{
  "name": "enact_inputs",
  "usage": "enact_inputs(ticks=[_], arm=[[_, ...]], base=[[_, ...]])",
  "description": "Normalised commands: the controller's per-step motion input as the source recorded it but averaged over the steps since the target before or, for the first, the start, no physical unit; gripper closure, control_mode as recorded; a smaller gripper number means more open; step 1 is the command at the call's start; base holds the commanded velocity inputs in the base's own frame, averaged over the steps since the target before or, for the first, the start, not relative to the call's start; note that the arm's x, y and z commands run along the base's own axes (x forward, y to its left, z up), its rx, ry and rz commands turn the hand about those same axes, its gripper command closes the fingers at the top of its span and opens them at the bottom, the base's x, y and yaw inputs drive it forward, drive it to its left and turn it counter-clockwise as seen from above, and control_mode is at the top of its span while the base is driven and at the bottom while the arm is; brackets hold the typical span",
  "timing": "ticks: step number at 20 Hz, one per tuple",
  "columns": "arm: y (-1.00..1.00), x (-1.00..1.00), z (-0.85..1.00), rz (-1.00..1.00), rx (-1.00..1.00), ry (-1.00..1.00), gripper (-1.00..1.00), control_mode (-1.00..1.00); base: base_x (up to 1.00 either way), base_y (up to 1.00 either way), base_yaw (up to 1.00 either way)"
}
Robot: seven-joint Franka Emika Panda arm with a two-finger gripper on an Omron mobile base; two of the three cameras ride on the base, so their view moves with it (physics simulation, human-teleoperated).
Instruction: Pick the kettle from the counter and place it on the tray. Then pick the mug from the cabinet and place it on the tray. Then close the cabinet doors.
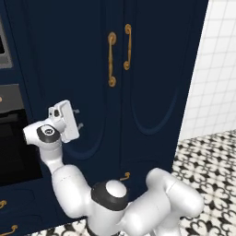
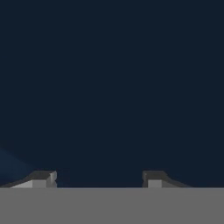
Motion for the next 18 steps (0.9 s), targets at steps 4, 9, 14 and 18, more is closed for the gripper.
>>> enact_inputs(ticks=[4,9,14,18], arm=[[-0.55,0.75,0.0,0.04,0.0,0.02,-1.0,-1.0],[-0.46,0.72,0.0,0.05,0.0,0.0,-1.0,-1.0],[-0.41,0.75,0.0,0.05,0.0,0.0,-1.0,-1.0],[-0.34,0.61,0.0,0.07,0.0,0.0,-1.0,-1.0]], base=[[0.0,0.0,0.0],[0.0,0.0,0.0],[0.0,0.0,0.0],[0.0,0.0,0.0]])
